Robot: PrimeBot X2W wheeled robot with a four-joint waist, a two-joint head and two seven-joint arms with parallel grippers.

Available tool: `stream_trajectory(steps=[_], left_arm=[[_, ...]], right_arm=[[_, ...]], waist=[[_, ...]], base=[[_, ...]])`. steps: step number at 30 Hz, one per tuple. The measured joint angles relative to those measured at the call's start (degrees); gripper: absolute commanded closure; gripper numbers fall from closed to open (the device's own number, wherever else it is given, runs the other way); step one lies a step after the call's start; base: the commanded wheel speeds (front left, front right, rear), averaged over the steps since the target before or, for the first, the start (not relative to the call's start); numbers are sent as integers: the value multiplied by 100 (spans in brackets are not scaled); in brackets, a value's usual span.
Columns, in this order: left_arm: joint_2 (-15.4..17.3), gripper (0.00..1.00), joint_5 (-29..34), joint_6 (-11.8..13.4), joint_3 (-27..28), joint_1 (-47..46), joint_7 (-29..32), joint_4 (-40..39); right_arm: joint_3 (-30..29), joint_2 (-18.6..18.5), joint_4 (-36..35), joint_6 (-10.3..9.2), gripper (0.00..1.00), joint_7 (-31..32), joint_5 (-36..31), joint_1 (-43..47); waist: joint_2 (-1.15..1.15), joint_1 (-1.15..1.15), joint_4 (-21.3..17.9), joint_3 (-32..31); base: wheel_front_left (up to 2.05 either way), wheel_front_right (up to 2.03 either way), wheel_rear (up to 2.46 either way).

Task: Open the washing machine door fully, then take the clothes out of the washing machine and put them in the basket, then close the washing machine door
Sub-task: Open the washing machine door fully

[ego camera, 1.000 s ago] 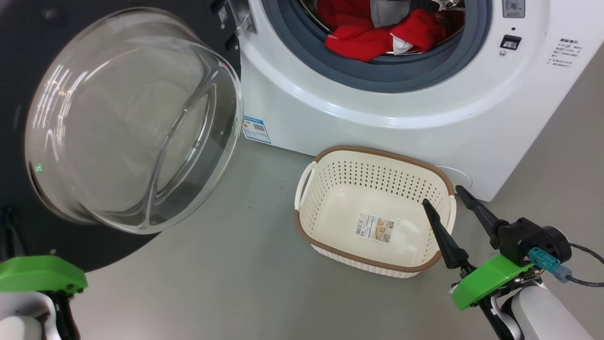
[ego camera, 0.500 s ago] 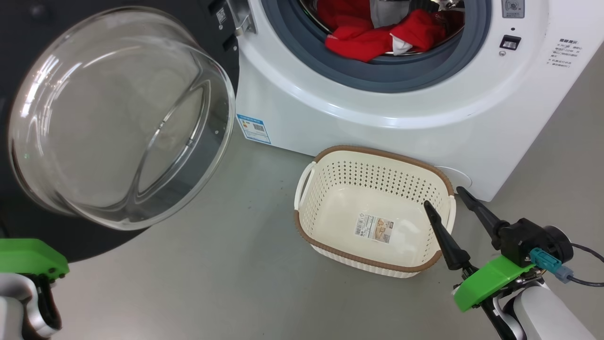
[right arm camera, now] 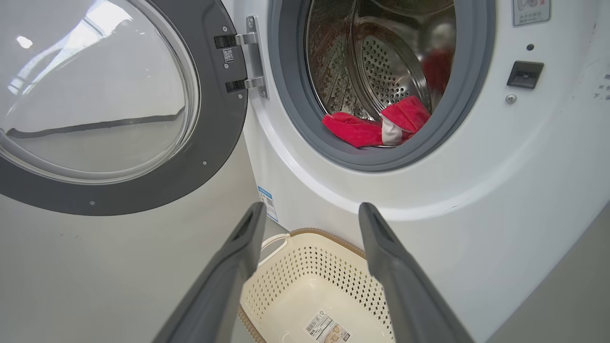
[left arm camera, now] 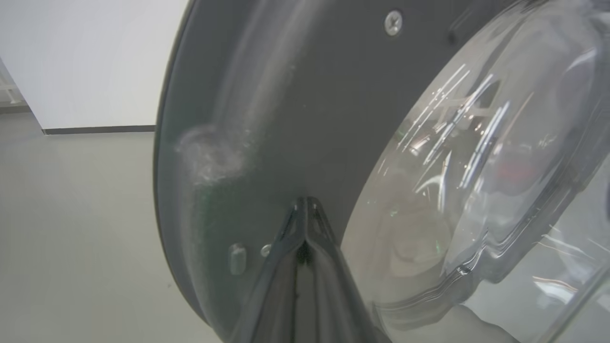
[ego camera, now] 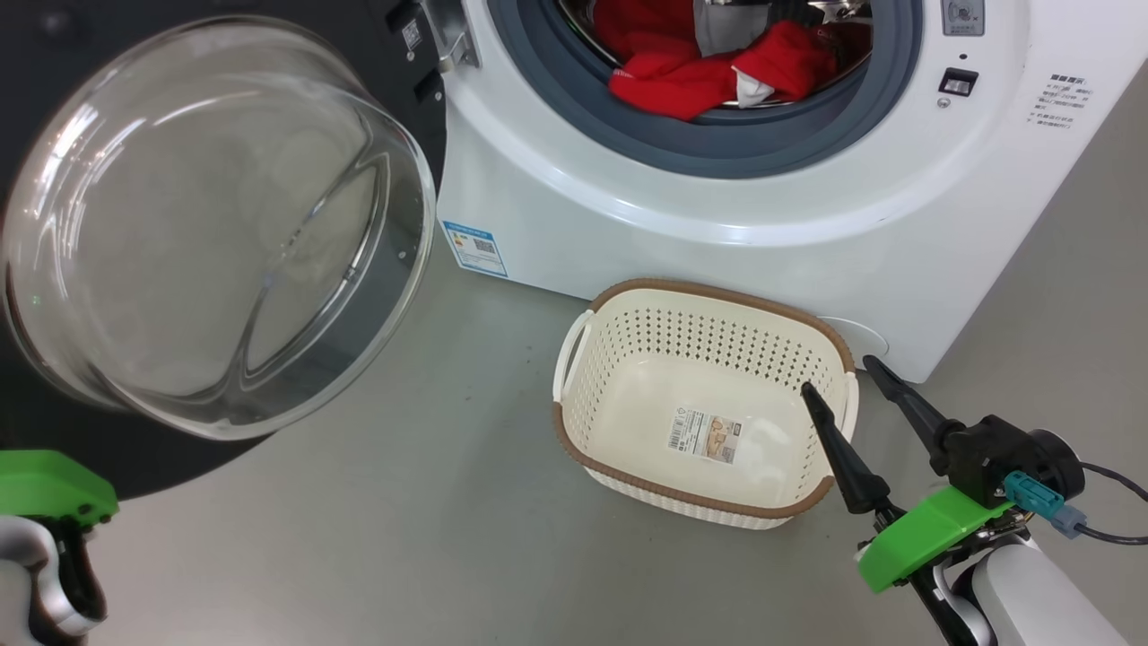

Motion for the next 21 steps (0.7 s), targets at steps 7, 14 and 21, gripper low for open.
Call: stream_trajectory(steps=[7, 14, 21], left_arm=[[-31, 4, 76, 163, -75, 366, 32, -1098], [133, 0, 320, 218, -431, 884, 478, -2827], [-38, 0, -368, -426, -656, 915, 649, -3996]], right_arm=[[-63, 115, -21, 0, 0, 0, 33, -1], [-211, 256, -111, 0, 0, 0, 32, -2], [-390, 365, -290, 0, 0, 0, -71, -1]], waist=[[0, 0, -60, -101], [0, 0, -215, -198], [0, 0, -513, -263]], base=[[0, 0, 0], [0, 0, 0], [0, 0, 0]])
